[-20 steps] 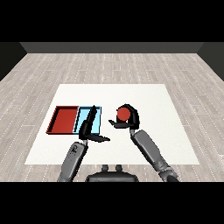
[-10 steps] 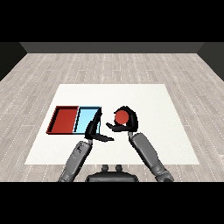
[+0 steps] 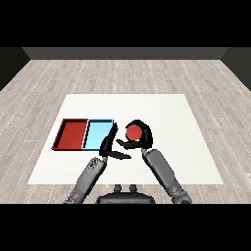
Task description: Pick the red can and put it in the red box
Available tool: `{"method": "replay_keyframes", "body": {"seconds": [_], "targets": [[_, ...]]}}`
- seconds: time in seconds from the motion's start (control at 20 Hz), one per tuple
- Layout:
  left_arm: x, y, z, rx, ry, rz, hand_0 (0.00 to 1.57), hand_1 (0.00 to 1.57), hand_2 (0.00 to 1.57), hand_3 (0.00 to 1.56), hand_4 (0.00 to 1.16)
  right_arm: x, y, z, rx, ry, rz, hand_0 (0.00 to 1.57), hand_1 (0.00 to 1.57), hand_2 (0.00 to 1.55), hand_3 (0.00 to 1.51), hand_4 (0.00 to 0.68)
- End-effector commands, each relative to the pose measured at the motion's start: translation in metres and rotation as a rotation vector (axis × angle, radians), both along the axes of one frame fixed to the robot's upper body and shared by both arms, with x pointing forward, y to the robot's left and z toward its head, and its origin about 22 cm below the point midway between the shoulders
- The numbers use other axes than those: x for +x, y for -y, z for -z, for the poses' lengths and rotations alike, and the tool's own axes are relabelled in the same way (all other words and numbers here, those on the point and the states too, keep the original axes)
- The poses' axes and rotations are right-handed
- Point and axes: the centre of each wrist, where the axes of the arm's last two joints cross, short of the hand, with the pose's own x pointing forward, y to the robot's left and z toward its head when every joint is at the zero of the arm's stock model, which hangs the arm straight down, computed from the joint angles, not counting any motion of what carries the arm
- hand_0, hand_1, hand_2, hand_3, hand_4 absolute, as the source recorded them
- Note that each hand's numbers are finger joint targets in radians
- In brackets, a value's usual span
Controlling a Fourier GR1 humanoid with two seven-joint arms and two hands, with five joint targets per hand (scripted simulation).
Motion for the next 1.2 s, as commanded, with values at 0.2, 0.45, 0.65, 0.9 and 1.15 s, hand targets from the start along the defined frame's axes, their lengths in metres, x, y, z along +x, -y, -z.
{"method": "replay_keyframes", "body": {"seconds": [0.2, 0.45, 0.65, 0.9, 1.15], "targets": [[0.014, 0.020, 0.010, -0.020, -0.012, 0.024, 0.00, 0.00, 0.00, 0.00, 0.00, -0.007, -0.008, 0.004, 0.038, 0.026, -0.020, 1.46, 1.46, 1.44, 1.39, 0.671], [0.016, 0.019, -0.006, -0.054, -0.019, 0.067, 0.00, 0.00, 0.00, 0.00, 0.00, -0.006, -0.029, 0.001, 0.058, -0.010, -0.071, 1.47, 1.47, 1.43, 1.40, 0.644], [-0.018, 0.043, 0.023, -0.058, -0.048, 0.059, 0.00, 0.00, 0.00, 0.00, 0.00, -0.019, -0.021, -0.004, 0.071, -0.008, -0.066, 1.51, 1.51, 1.46, 1.42, 0.660], [0.004, 0.030, 0.008, -0.053, -0.042, 0.081, 0.00, 0.00, 0.00, 0.00, 0.00, -0.002, -0.018, -0.014, 0.089, -0.009, -0.069, 1.53, 1.53, 1.46, 1.42, 0.659], [0.004, 0.038, -0.006, -0.096, -0.023, 0.093, 0.00, 0.00, 0.00, 0.00, 0.00, -0.011, -0.045, -0.010, 0.076, 0.004, -0.076, 1.52, 1.52, 1.46, 1.40, 0.646]]}}
